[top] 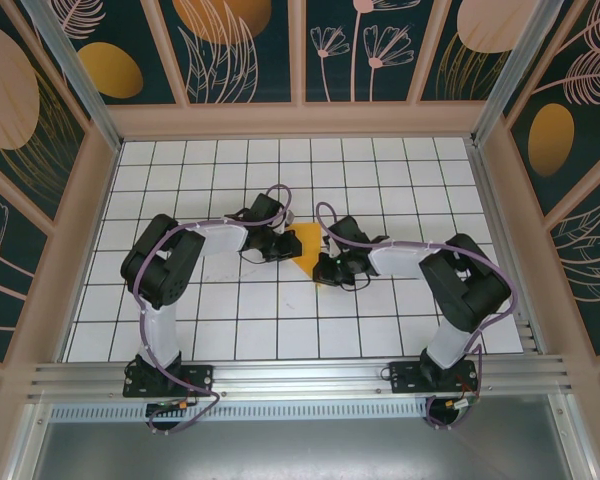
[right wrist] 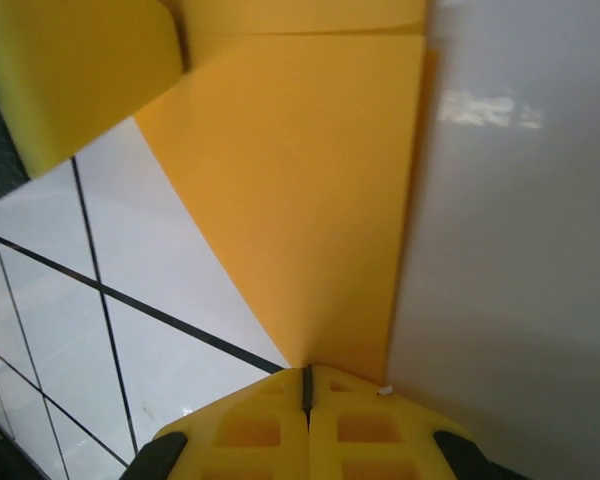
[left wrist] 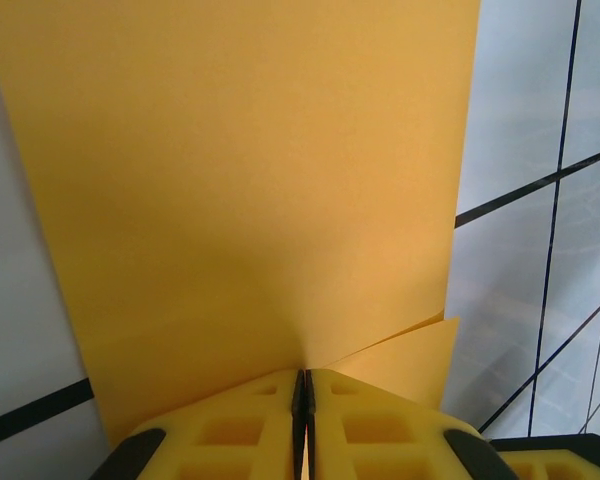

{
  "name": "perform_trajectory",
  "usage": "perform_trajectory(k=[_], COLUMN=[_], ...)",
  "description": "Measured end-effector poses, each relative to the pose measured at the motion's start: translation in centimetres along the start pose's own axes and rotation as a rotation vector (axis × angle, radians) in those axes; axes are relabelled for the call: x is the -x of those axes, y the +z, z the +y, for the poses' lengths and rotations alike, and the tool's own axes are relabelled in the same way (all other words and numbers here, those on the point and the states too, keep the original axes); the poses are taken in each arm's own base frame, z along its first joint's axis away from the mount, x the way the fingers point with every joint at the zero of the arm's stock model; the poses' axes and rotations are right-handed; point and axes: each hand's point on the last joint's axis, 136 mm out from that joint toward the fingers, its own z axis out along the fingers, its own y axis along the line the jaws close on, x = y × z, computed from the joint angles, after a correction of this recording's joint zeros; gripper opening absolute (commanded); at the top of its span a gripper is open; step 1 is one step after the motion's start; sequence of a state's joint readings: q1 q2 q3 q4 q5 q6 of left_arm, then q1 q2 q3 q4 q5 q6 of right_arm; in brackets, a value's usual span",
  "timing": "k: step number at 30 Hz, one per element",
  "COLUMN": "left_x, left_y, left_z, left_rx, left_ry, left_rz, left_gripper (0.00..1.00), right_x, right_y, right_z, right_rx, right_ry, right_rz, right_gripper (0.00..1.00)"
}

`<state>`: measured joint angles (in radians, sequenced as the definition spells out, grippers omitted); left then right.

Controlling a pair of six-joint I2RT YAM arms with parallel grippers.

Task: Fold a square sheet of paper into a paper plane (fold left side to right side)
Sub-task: Third fold the triangle at the center of the table.

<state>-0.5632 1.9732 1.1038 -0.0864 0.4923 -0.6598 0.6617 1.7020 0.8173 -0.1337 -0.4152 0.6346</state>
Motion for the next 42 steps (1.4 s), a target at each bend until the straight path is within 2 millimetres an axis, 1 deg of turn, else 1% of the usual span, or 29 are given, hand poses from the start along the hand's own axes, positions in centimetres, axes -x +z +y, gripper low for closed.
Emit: perform_trajectory(k=[4,10,14,16,19,21,27,38,40,42], left_x=[0.0,0.0,0.0,0.0,0.0,0.0,0.0,0.0,0.0,0.0], left_y=[0.0,0.0,0.0,0.0,0.0,0.0,0.0,0.0,0.0,0.0], left_z=[0.0,0.0,0.1,0.0,0.1,0.1,0.1,0.1,0.1,-0.1], left_rx=[0.001,0.002,0.003,0.002,0.003,0.003,0.005,0.006,0.006,0.006], left_ry=[0.0,0.0,0.0,0.0,0.0,0.0,0.001,0.001,0.001,0.003], left_rz=[0.0,-0.002,-0.002,-0.002,-0.002,-0.002,-0.003,-0.003,-0.002,-0.001], left_gripper=[0.13,0.13,0.13,0.13,0.13,0.13,0.13,0.13,0.15,0.19], right_x=[0.1,1.7,2.4,2.4,1.9,1.7,1.3,-1.7,-2.2,-2.5], right_y=[-0.7,-1.3,-1.1,-0.4,0.8,1.1,1.0,-0.6,-0.9,-1.2], right_z=[0.1,2.6,3.2,2.9,1.7,1.4,1.1,-0.9,-1.3,-1.7], right_rx=[-0.031,0.004,0.008,-0.005,-0.035,-0.047,-0.061,-0.087,-0.097,-0.108], right_ry=[0.012,-0.022,-0.03,-0.023,-0.006,-0.002,-0.01,0.002,0.004,0.007], right_rz=[0.01,-0.029,-0.04,-0.029,0.004,0.014,0.004,0.028,0.033,0.035], right_gripper=[0.0,0.0,0.0,0.0,0.0,0.0,0.0,0.0,0.0,0.0])
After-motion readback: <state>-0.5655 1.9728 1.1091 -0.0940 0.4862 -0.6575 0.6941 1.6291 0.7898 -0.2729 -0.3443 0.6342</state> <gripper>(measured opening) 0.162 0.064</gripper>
